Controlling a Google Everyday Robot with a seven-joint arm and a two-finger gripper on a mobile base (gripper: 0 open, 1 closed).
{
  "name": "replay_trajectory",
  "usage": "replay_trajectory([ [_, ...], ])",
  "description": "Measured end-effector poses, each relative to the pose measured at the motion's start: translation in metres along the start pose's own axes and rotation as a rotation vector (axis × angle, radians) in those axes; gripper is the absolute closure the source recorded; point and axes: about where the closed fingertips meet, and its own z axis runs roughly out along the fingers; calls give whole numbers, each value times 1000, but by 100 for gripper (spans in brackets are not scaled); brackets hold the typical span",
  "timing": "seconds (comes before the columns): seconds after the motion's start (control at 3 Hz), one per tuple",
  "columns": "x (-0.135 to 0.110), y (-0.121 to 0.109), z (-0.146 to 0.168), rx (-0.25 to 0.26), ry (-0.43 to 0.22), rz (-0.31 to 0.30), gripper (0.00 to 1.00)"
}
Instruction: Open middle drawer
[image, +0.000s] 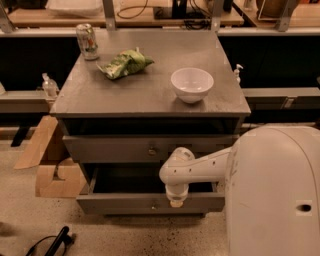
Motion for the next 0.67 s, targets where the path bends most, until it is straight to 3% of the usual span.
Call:
replay_trajectory([
  [0.67,4,9,-4,-3,20,14,100],
])
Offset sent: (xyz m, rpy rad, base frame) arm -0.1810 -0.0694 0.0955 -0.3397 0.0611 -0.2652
